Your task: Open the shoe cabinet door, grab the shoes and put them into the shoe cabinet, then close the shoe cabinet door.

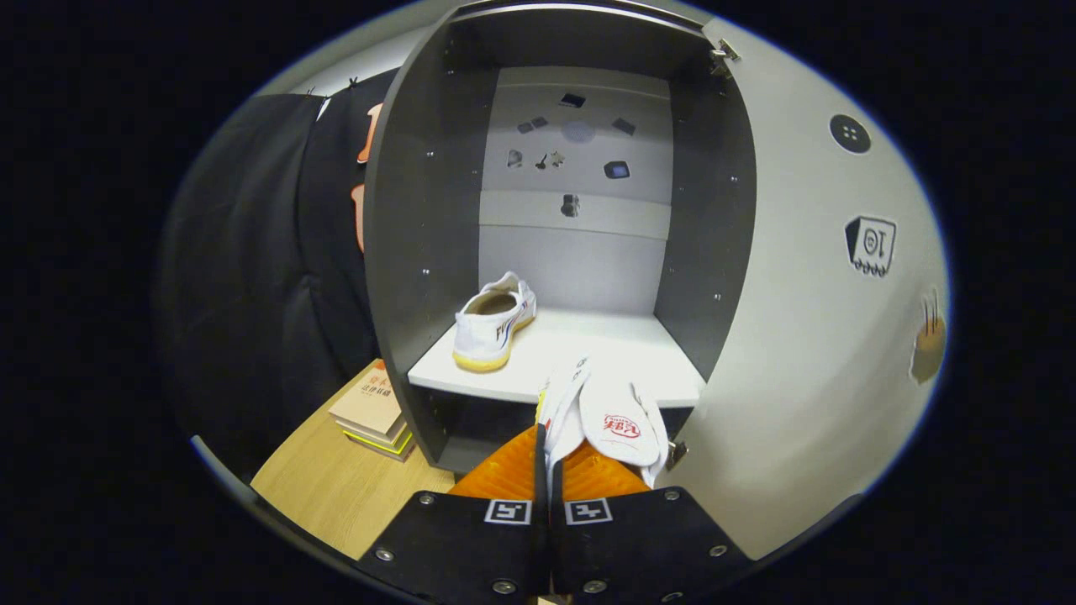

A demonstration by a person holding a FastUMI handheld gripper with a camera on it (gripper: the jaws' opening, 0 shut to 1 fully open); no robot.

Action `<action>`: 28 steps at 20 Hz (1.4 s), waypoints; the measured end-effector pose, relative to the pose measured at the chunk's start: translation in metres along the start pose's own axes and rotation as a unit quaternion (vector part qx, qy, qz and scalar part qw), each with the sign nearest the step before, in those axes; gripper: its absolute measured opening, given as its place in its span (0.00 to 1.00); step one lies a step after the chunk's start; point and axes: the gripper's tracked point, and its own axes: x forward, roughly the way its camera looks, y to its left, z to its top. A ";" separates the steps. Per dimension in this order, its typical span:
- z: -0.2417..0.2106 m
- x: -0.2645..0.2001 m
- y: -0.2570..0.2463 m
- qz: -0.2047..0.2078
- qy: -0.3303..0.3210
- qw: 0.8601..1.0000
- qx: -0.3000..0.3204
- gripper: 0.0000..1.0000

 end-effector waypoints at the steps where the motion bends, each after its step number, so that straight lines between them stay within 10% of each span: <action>1: 0.011 0.008 -0.004 0.000 -0.003 1.000 -0.001 0.00; 17: 0.068 0.201 -0.050 -0.003 0.034 0.999 0.005 0.00; 28: 0.045 0.192 -0.049 -0.022 0.059 0.998 -0.003 0.09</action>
